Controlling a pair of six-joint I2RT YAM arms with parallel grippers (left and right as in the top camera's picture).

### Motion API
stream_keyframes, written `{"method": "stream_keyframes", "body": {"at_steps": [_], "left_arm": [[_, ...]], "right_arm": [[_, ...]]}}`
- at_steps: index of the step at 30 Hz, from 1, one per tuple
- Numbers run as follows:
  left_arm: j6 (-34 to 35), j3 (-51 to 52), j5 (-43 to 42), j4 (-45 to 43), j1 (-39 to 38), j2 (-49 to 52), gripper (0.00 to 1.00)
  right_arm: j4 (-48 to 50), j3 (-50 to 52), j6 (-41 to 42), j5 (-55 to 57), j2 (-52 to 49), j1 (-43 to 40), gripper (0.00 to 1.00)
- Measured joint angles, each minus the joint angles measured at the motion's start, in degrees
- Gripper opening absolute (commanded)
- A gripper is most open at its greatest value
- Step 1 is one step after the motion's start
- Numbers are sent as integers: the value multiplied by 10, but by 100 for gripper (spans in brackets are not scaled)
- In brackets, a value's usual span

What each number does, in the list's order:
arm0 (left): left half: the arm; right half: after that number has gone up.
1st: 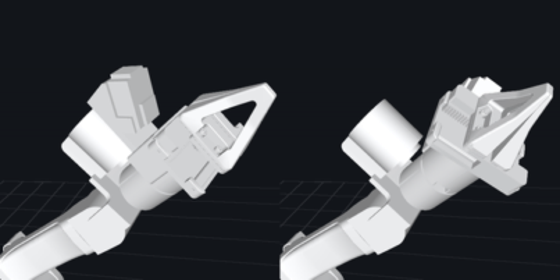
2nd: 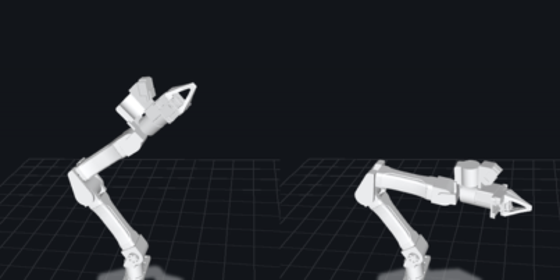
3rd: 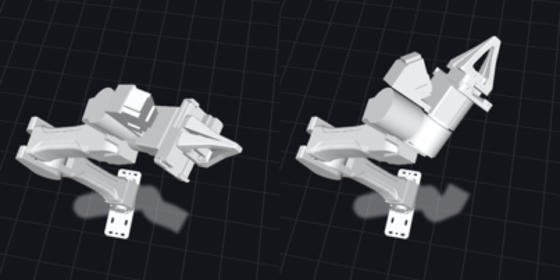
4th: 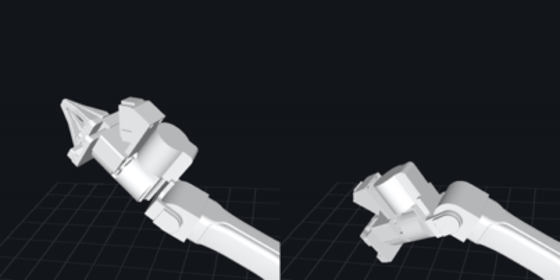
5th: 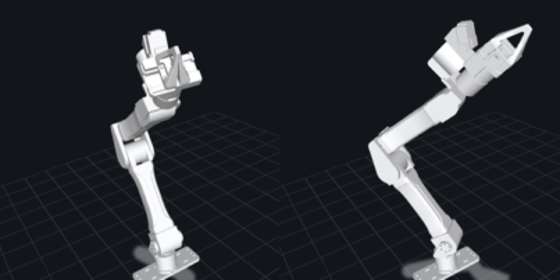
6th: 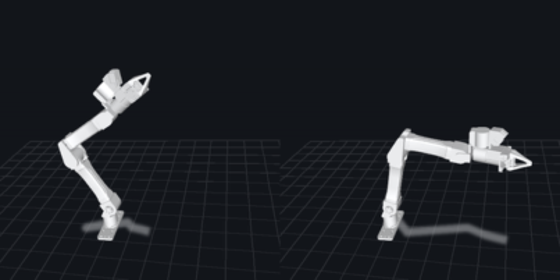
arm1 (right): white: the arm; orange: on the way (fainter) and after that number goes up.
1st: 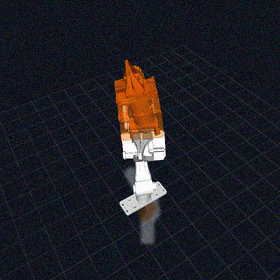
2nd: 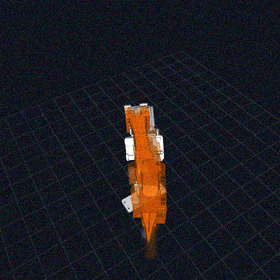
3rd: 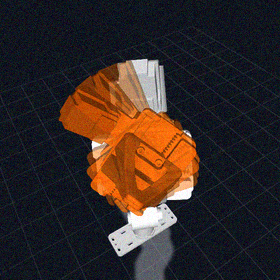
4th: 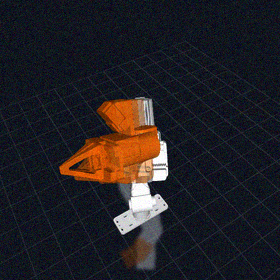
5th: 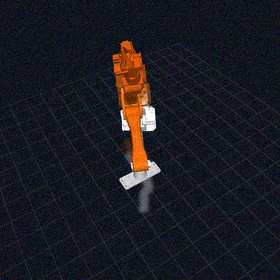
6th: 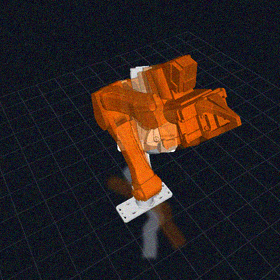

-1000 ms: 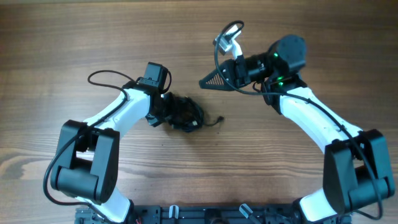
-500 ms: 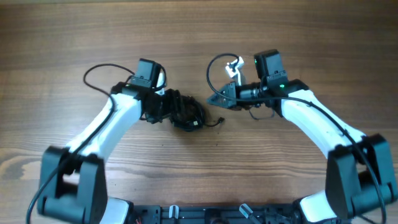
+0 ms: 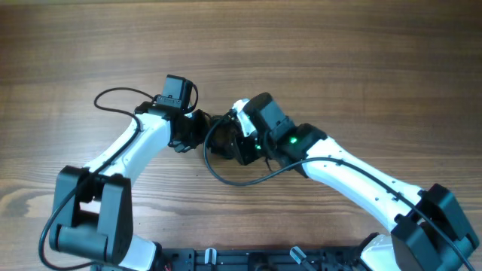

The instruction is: Untangle cables

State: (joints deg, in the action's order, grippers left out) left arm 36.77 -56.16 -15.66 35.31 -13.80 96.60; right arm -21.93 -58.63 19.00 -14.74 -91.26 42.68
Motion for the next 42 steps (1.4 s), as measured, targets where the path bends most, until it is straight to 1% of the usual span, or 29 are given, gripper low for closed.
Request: {"method": "stream_keyframes", "body": {"at_steps": [4, 8, 14, 19, 22, 29, 32, 34, 37, 40, 42], "left_arm": [[-7, 0, -47, -15, 0, 22, 11], [-9, 0, -56, -21, 0, 26, 11], [-9, 0, -59, -26, 0, 26, 14], [-9, 0, -59, -26, 0, 26, 14], [-9, 0, -59, -26, 0, 26, 14], [-9, 0, -59, -26, 0, 26, 14], [-13, 0, -59, -28, 0, 26, 14], [-20, 0, -65, -30, 0, 27, 15], [-22, 0, -70, -32, 0, 28, 16], [-22, 0, -70, -33, 0, 28, 17], [-22, 0, -70, -33, 0, 28, 17]], "right_arm": [[2, 0, 14, 59, -12, 18, 32], [5, 0, 24, 95, -63, 18, 33], [6, 0, 37, 140, -68, 17, 34], [10, 0, 43, 107, -68, -21, 36], [26, 0, 21, 82, -68, -41, 36], [37, 0, -18, 63, -68, -41, 35], [38, -15, -40, 27, -68, -52, 32], [25, -24, -46, 16, -63, -68, 31], [-19, -26, -78, 12, -59, -77, 32], [-24, -26, -106, 15, -59, -73, 32], [-21, -26, -118, 42, -63, -73, 32]]}}
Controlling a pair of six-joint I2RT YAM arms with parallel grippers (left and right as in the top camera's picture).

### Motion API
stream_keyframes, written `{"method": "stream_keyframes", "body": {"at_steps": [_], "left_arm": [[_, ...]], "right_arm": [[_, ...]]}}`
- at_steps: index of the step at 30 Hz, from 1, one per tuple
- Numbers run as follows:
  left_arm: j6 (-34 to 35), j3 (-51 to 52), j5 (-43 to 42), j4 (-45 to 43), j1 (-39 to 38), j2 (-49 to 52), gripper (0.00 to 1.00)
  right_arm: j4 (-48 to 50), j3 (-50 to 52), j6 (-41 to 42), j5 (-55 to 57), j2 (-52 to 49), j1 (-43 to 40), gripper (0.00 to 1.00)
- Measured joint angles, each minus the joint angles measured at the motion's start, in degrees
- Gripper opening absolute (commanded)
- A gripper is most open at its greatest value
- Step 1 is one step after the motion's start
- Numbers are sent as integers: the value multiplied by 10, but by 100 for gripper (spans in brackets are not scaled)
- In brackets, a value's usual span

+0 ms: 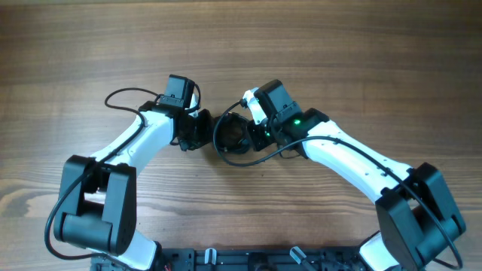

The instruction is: Untangle cables

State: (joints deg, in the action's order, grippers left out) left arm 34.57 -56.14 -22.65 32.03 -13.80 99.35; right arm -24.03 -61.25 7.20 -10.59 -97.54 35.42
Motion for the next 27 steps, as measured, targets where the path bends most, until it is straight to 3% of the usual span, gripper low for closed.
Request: {"method": "stream_keyframes", "body": {"at_steps": [9, 15, 20, 22, 25, 27], "left_arm": [[0, 0, 0, 0, 0, 0, 19], [0, 0, 0, 0, 0, 0, 20], [0, 0, 0, 0, 0, 0, 22], [0, 0, 0, 0, 0, 0, 27], [-8, 0, -4, 0, 0, 0, 62], [-21, 0, -14, -3, 0, 0, 66]], "right_arm": [[1, 1, -15, 51, -8, -5, 31], [11, 9, -20, 53, -27, -4, 22], [12, 9, -24, 53, -28, -4, 4], [11, 9, -25, 53, -28, -4, 4], [-3, 7, -26, 53, -28, -4, 4], [-25, 3, -25, 40, -15, -5, 4]]}}
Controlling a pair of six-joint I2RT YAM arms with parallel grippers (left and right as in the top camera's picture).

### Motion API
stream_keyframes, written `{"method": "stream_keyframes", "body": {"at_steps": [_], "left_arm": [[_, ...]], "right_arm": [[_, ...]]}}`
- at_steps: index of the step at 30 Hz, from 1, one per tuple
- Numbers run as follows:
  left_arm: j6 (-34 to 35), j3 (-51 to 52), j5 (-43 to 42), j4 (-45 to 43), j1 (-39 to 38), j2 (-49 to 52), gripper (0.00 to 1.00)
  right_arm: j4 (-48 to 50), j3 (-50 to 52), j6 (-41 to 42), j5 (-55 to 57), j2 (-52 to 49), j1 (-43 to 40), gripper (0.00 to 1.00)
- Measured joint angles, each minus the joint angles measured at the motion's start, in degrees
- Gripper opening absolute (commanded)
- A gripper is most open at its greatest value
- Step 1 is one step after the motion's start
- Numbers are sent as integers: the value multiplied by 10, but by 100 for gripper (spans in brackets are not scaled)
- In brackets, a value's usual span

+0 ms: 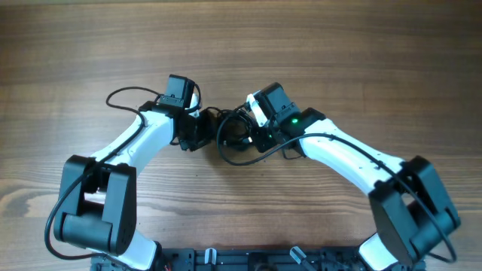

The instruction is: Untangle cables

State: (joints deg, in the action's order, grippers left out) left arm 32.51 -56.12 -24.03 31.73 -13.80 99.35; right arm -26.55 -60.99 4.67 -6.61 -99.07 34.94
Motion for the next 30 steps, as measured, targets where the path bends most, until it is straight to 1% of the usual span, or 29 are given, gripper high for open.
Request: {"method": "stream_keyframes", "body": {"at_steps": [2, 4, 6, 7, 9, 12, 15, 16, 18, 19, 22, 23, 25, 28, 29, 30], "left_arm": [[-7, 0, -10, -2, 0, 0, 66], [-10, 0, -10, -3, 0, 0, 67], [-10, 0, -10, -3, 0, 0, 70], [-11, 0, -13, -3, 0, 0, 70], [-14, 0, -21, -7, 0, 0, 69], [-23, 0, -36, -7, 0, 0, 59], [-79, 0, -102, -5, 15, 0, 59], [-96, 1, -127, 10, 26, -7, 61], [-112, 4, -153, 32, 52, -40, 62], [-117, 5, -168, 41, 71, -74, 62], [-121, 5, -214, 44, 96, -149, 61], [-114, 5, -226, 43, 99, -167, 60], [-74, 5, -243, 43, 106, -195, 59], [17, 5, -254, 43, 110, -204, 59], [59, 5, -255, 43, 108, -204, 59], [83, 5, -257, 39, 107, -204, 59]], "right_arm": [[-7, -3, 3, -20, 48, 0, 4], [-2, -9, 24, -44, 107, 0, 4], [5, -15, 50, -68, 157, 0, 4], [13, -19, 65, -83, 175, 0, 4], [28, -22, 89, -109, 183, 0, 4], [53, -22, 110, -144, 182, 0, 4], [47, -22, 116, -146, 182, -2, 4], [43, -22, 121, -148, 182, -3, 4], [34, -22, 136, -151, 182, -10, 4], [32, -22, 145, -156, 182, -18, 4], [35, -22, 177, -179, 182, -41, 4], [39, -22, 189, -188, 182, -45, 4], [52, -22, 218, -207, 182, -51, 4], [73, -22, 256, -233, 182, -51, 4], [81, -22, 266, -239, 182, -51, 4], [85, -22, 275, -243, 182, -51, 4]]}}
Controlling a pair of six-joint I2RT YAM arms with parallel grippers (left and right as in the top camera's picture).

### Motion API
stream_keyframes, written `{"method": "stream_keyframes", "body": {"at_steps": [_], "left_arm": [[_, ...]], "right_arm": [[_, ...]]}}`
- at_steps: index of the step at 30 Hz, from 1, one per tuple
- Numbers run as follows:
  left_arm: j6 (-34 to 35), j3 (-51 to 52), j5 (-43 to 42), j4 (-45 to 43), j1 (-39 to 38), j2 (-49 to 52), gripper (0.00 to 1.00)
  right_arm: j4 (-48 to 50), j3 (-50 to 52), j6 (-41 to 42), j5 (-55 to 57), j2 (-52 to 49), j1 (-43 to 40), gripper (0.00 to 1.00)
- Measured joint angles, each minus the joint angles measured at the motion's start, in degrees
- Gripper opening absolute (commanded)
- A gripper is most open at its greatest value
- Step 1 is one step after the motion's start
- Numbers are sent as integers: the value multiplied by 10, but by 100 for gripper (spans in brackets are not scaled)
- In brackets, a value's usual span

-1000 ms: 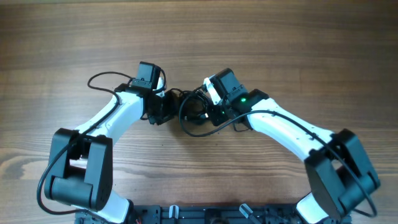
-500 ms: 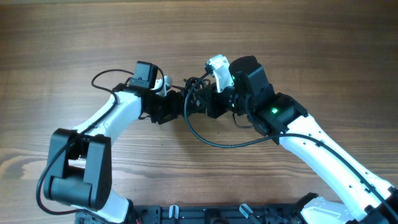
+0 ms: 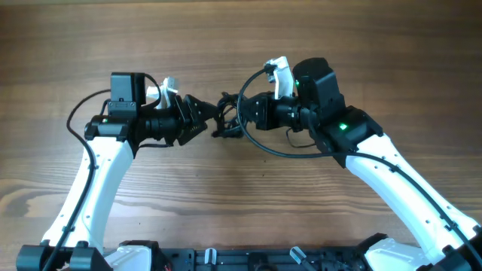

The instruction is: Untangle cables

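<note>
Only the overhead view is given. A small knot of black cable (image 3: 227,123) hangs between the two grippers above the wooden table (image 3: 226,45). My left gripper (image 3: 204,121) points right and grips the knot's left side. From the right, my right gripper (image 3: 246,115) points left and grips the other side. Both appear shut on the cable, though the fingertips are partly hidden by the strands. The cable's ends do not show.
A thin black lead (image 3: 260,147) loops from the right wrist's white plug down under the right gripper and back to the arm. A similar lead (image 3: 72,120) curves beside the left arm. The arm bases stand along the front edge.
Both arms have drawn apart and look larger in view. The left wrist has moved left, the right wrist right and back. The cable bundle is now a small knot between the grippers.
At first both grippers were close together at the cable bundle near the table's middle. They stayed on the bundle through the two later moments, shifting slightly. Now they are spread apart with the knot held between them.
</note>
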State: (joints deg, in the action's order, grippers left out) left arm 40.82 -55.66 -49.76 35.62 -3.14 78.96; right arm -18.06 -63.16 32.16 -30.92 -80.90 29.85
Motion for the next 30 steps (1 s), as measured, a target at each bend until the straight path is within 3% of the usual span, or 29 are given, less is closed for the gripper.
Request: {"method": "stream_keyframes", "body": {"at_steps": [6, 11, 13, 20, 26, 29, 30], "left_arm": [[159, 0, -42, -77, -10, 0, 58], [273, 1, -68, -151, -11, 0, 33], [300, 1, -70, -168, -18, 0, 29], [324, 1, -67, -177, -63, 0, 29], [329, 0, -42, -182, -67, 0, 5], [327, 0, -22, -181, -67, 0, 4], [325, 0, -19, -180, -67, 0, 10]], "right_arm": [[6, 0, 42, -6, 0, 0, 4], [11, 0, 52, -6, 0, 0, 4], [15, 0, 52, -6, 0, 0, 4], [28, 0, 64, -6, 0, 0, 4], [25, 0, 67, -6, -2, 0, 4], [28, 0, 67, -6, -2, 0, 4], [28, 0, 67, -5, -2, 0, 4]]}}
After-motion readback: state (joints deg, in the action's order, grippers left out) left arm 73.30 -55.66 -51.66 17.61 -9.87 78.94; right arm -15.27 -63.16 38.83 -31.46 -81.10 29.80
